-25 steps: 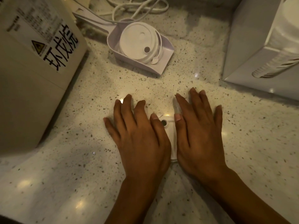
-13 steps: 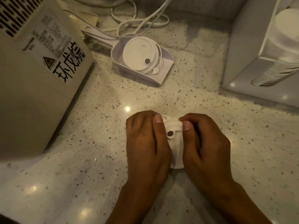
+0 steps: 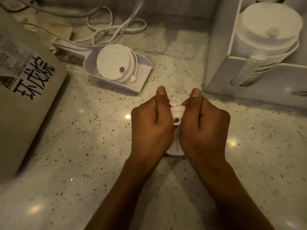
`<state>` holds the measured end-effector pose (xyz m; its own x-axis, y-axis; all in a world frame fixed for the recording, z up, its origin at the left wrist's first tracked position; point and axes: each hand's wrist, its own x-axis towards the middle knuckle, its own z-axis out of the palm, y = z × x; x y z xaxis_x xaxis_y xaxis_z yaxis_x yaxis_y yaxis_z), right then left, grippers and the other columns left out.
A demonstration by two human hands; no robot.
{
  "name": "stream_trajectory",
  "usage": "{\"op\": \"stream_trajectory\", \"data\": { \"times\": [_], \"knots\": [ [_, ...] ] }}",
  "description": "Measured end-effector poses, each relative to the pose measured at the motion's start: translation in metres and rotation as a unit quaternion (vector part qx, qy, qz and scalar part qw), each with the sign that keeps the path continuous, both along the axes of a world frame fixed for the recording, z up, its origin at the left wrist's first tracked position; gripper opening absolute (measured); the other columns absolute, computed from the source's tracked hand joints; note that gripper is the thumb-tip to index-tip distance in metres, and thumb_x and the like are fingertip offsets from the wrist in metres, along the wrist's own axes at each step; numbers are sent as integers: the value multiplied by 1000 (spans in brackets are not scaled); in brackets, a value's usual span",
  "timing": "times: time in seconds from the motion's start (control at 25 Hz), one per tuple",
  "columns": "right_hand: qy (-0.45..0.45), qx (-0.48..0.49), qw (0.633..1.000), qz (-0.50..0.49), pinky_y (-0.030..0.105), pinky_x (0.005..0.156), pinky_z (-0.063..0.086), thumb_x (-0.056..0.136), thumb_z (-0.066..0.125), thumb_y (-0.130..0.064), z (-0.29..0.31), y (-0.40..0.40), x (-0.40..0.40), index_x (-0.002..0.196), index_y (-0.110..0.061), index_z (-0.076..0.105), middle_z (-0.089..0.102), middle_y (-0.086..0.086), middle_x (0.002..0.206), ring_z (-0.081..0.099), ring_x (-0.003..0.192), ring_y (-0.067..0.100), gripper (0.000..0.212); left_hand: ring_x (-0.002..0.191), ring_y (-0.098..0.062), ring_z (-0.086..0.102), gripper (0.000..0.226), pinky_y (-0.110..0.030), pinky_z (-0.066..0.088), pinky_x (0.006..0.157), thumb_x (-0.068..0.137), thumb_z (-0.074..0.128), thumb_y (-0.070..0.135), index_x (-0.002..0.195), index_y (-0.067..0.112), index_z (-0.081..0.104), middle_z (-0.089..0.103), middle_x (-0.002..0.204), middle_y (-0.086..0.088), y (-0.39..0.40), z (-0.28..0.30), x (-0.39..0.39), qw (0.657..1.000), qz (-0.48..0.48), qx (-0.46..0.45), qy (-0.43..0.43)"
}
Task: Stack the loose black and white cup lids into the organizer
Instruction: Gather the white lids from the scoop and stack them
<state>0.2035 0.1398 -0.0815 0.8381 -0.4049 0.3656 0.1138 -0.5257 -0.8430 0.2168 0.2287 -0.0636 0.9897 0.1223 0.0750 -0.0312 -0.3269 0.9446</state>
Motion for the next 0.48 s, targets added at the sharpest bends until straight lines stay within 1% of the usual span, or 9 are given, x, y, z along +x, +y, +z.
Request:
{"op": "stream_trajectory", "data": {
  "times": [0.08, 0.16, 0.2, 0.28, 0.32, 0.36, 0.4, 0.48],
  "knots": [
    [-2, -10, 1000, 3, 33, 41, 40, 103, 40, -19, 0, 1, 0, 65, -7, 61, 58, 3, 49, 54, 40, 12, 45, 47, 0, 56, 53, -13, 40, 50, 106, 40, 27, 53, 30, 49, 59, 49, 13, 0, 0, -1, 1000, 9, -10, 6],
    [4, 10, 1000, -2, 31, 40, 39, 103, 39, -22, 0, 1, 0, 63, -7, 59, 56, 2, 48, 53, 40, 13, 47, 49, -2, 56, 48, -18, 43, 51, 104, 43, 27, 56, 27, 50, 58, 52, 9, 1, -1, -6, 999, 28, -34, 11],
    [9, 33, 999, -18, 30, 41, 40, 103, 38, -24, 1, 0, 0, 63, -7, 59, 56, 2, 48, 54, 42, 14, 49, 50, -3, 55, 44, -20, 44, 50, 102, 43, 26, 58, 25, 50, 58, 53, 7, 1, -2, -9, 998, 34, -42, 11],
    [28, 99, 993, -58, 21, 43, 42, 104, 37, -28, 2, -2, 0, 63, -9, 59, 57, -3, 51, 59, 49, 12, 50, 51, -6, 56, 38, -23, 45, 48, 100, 38, 28, 66, 17, 51, 59, 60, 1, 0, -6, -17, 999, 37, -28, 2],
    [39, 137, 987, -71, 18, 45, 41, 104, 38, -29, 3, -2, 0, 63, -12, 60, 59, -5, 52, 61, 51, 10, 50, 53, -6, 59, 41, -24, 47, 47, 101, 34, 33, 70, 14, 53, 62, 65, -1, -1, -7, -20, 999, 42, -18, 0],
    [46, 169, 982, -73, 17, 46, 42, 104, 38, -30, 5, -1, 0, 63, -14, 60, 60, -6, 54, 61, 51, 8, 49, 55, -7, 63, 47, -24, 50, 47, 101, 30, 40, 74, 13, 56, 65, 69, 0, -2, -8, -21, 999, 52, -15, 0],
    [44, 180, 980, -67, 19, 46, 43, 104, 38, -31, 6, 1, 0, 64, -13, 61, 61, -5, 54, 62, 51, 9, 49, 57, -7, 66, 52, -23, 52, 47, 101, 27, 44, 75, 13, 58, 68, 71, 0, -3, -8, -22, 998, 63, -20, 3],
    [33, 129, 991, -30, 29, 45, 46, 103, 35, -36, 9, 3, -2, 71, -11, 61, 61, 0, 56, 61, 53, 14, 48, 59, -6, 70, 55, -20, 53, 48, 105, 27, 45, 74, 18, 63, 72, 70, 3, -3, -4, -19, 994, 96, -55, 20]
  ]
}}
